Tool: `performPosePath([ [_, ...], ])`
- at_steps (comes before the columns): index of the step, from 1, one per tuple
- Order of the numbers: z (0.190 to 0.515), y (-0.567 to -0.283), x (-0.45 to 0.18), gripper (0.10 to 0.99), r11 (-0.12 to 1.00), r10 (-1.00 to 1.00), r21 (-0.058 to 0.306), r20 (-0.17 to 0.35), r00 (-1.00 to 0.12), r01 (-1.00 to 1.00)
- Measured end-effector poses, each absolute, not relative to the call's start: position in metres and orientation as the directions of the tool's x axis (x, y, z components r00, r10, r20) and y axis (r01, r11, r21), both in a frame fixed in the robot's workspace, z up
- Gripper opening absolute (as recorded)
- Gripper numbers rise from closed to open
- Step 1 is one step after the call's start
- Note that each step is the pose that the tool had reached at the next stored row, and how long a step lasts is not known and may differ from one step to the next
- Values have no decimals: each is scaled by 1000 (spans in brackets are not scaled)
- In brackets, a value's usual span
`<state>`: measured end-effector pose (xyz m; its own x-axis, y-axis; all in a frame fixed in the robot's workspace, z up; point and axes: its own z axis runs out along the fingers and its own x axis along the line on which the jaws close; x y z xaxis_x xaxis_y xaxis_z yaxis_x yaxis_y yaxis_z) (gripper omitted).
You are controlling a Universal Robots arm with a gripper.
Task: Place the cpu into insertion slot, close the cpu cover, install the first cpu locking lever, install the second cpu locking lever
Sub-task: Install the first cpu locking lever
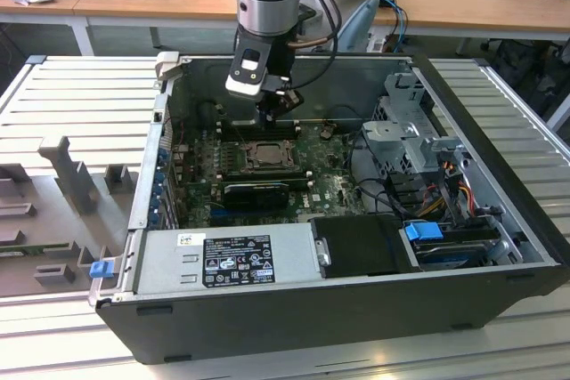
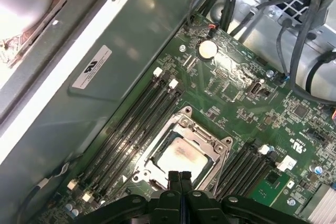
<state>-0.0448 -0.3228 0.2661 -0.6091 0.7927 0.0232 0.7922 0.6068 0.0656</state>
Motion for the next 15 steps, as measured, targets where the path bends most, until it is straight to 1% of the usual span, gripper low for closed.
performPosePath([
  [15, 266, -323, -45, 106, 700, 711, 66, 23, -702, 711],
])
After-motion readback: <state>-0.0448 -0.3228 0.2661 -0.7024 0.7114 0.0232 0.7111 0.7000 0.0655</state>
